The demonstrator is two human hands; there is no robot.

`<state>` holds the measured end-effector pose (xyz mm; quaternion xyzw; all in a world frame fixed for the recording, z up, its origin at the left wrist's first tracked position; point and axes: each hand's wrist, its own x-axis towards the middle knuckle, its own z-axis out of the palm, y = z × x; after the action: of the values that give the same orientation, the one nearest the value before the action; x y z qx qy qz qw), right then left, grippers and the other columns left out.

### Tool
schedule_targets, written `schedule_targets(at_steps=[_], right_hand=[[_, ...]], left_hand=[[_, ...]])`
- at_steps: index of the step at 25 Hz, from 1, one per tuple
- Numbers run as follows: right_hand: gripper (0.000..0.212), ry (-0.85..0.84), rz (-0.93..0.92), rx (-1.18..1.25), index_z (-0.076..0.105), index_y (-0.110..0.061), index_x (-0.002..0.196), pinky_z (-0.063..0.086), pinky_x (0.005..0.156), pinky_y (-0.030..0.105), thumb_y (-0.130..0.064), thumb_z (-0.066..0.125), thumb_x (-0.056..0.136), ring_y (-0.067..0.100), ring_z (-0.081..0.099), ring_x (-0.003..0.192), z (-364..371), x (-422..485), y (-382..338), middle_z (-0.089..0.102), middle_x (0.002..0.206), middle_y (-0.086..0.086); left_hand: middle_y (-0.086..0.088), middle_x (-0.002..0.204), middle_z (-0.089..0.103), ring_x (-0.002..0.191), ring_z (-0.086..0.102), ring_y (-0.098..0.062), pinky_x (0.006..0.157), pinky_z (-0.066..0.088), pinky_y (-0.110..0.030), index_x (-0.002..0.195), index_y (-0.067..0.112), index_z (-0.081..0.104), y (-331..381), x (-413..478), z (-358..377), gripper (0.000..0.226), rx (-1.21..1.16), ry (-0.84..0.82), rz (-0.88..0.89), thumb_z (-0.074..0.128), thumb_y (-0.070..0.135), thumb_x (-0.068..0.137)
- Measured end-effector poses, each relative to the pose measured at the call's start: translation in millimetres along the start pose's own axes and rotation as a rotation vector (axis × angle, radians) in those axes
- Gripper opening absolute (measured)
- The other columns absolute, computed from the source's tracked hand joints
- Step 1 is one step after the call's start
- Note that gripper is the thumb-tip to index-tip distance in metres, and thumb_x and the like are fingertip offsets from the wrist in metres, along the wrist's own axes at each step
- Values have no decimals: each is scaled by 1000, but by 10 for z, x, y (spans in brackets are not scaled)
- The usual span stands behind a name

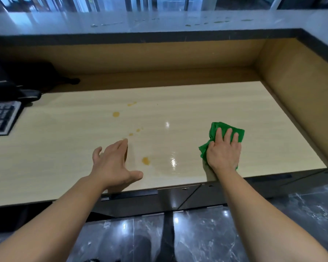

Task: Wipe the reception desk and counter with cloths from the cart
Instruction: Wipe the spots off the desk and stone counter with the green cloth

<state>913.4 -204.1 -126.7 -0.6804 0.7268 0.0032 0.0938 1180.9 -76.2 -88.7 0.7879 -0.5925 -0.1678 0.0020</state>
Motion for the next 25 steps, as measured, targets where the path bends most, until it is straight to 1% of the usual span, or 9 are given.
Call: schedule_targets(at_steps=[2,4,6,8,10,12,15,17,25], right_hand=[[58,-27,34,47,-2,-18,156,1,120,45,-30,20,103,32,-8,149,55,-132,-483,-8,162,12],[59,-64,28,89,-5,-18,155,-4,120,46,-31,19,103,32,-13,148,119,-313,-995,-13,161,12],[60,-94,5,122,-7,-20,155,-8,119,46,-34,19,103,32,-17,147,191,-526,-1483,-17,160,13],[60,-135,-46,163,-8,-22,154,-9,119,48,-36,19,103,32,-19,147,255,-767,-1935,-18,160,13],[59,-156,-181,167,-8,-24,154,-9,118,49,-37,18,103,33,-20,146,343,-1025,-2303,-19,160,13],[59,-143,-431,69,-5,-25,155,-8,118,52,-37,19,103,35,-20,146,443,-1228,-2481,-18,160,12],[56,-126,-697,-54,0,-29,155,-7,119,51,-38,20,103,33,-18,147,500,-1148,-2389,-14,161,9],[55,-111,-742,-77,2,-34,154,-6,120,47,-40,18,103,28,-18,148,462,-935,-2191,-13,162,4],[54,-6,-352,-101,6,-36,154,6,121,42,-41,15,102,27,-4,150,142,-24,-948,-1,163,5]], left_hand=[[4,141,41,136,34,-16,116,7,-42,135,22,35,-337,-70,-76,84,-103,-14,-101,64,57,65],[7,104,50,107,51,-18,115,15,-42,108,21,40,-574,-95,-161,55,-199,5,-188,62,44,62],[7,93,51,107,52,-20,116,15,-38,136,23,33,-714,-85,-189,70,-218,-29,-239,62,32,72],[1,100,60,118,50,-24,106,24,-27,152,22,10,-878,-34,-127,86,-202,-48,-255,58,18,81],[-6,130,57,129,43,-27,95,29,-22,154,24,6,-999,-8,-72,91,-257,-49,-267,57,9,79],[-1,146,46,137,37,-25,101,28,-22,154,24,6,-1030,-2,-96,92,-241,-55,-251,56,6,78],[-4,138,53,130,45,-27,103,30,-26,153,20,10,-966,47,-141,88,-102,-56,-219,56,11,79],[-3,114,63,119,51,-27,102,30,-29,150,17,18,-893,65,-194,80,-20,-47,-209,55,18,79],[13,77,53,102,59,-13,116,8,-32,151,23,19,-939,59,-247,79,102,-18,-101,50,16,79]])
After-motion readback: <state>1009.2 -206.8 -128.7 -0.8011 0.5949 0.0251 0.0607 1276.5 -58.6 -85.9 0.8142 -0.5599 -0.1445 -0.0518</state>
